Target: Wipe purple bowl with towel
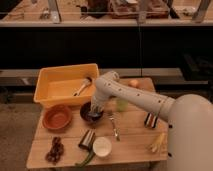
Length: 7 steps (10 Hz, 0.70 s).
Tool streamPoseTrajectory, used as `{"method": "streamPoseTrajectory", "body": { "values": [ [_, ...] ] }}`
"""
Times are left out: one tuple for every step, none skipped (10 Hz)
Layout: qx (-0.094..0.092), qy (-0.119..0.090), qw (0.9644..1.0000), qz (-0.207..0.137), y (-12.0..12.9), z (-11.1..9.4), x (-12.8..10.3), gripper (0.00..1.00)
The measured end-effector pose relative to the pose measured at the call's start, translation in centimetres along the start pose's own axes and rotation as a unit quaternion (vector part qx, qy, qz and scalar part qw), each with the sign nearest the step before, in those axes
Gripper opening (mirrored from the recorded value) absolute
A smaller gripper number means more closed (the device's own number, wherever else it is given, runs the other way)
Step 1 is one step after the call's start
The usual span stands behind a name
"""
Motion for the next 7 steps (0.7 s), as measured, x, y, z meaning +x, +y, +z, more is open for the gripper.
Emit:
{"method": "streamPoseTrajectory", "body": {
  "values": [
    [0.001,0.003,1.0,-0.002,-0.7,0.0,0.0,0.0],
    [0.004,0.005,1.0,-0.007,-1.8,-0.1,-0.3,0.0],
    [0.009,0.005,0.9998,-0.014,-2.7,-0.2,-0.7,0.0],
    [0.014,0.004,0.9996,-0.023,-3.5,-0.2,-1.5,0.0],
    [0.019,0.002,0.9993,-0.033,-3.9,-0.3,-2.2,0.0],
    [0.025,-0.001,0.9986,-0.046,-4.1,-0.4,-3.1,0.0],
    [0.028,-0.005,0.9979,-0.059,-4.1,-0.3,-4.2,0.0]
  ]
}}
